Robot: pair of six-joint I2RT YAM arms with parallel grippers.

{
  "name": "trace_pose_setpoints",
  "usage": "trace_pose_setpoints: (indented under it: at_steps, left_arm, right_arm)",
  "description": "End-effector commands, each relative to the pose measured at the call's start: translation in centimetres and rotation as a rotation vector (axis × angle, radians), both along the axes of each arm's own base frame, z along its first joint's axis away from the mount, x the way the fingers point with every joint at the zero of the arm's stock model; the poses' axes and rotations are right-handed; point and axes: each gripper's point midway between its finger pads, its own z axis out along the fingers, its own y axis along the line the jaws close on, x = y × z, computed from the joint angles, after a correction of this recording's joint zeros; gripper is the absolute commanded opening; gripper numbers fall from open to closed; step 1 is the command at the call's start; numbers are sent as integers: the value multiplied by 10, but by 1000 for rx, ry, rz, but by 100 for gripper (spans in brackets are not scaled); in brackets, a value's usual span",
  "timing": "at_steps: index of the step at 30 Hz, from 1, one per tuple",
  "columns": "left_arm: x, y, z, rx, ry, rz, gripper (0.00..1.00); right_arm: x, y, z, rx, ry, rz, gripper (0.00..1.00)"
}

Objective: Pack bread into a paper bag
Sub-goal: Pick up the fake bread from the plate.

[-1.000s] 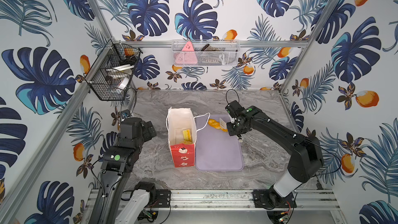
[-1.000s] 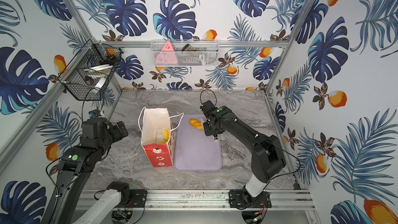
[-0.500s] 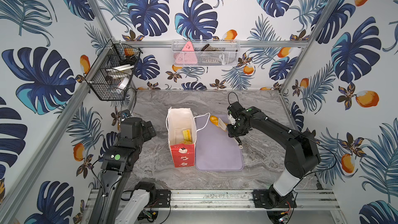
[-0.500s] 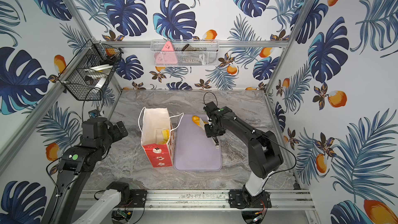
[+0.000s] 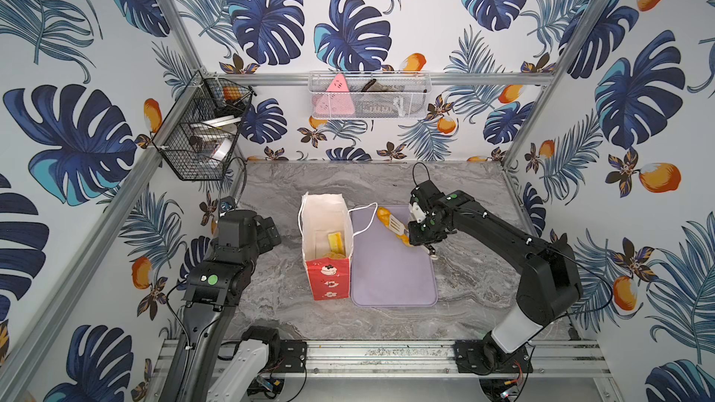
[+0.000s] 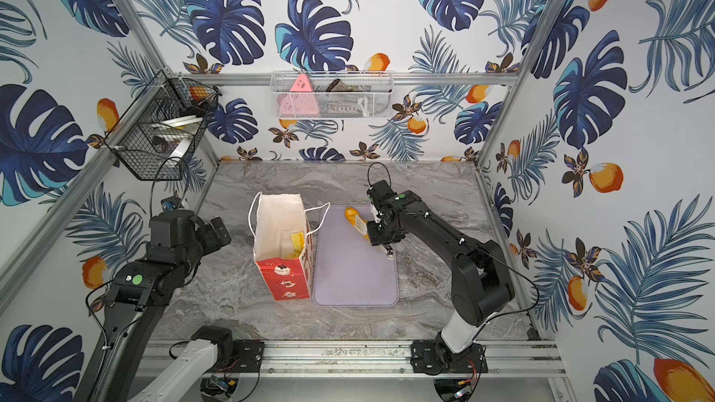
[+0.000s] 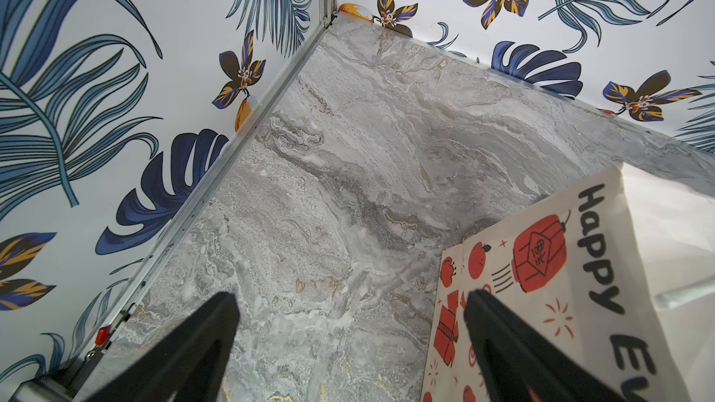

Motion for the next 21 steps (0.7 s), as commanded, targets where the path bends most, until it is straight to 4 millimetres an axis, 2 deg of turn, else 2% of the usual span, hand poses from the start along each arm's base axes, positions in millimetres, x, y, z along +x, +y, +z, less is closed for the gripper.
trace_pose_setpoints:
  at_steps: [1, 7, 14, 17, 21]
  left_arm:
    - [3, 0, 3, -2, -23, 2, 99]
    - [3, 1, 4, 1, -25, 3, 99]
    - [6, 0, 1, -1, -19, 0, 99]
    - [8, -2, 0, -8, -18, -5, 99]
    - [9, -2, -2, -10, -13, -4, 99]
  right_arm:
    - [10, -12, 1, -69, -35, -54, 45]
    - [2, 0, -16, -19, 45, -32, 44]
    - [-17, 25, -9, 110, 76, 5, 44]
    - [-20, 25, -13, 85, 89, 15, 44]
    - [-20, 15, -31, -1, 125, 1, 42]
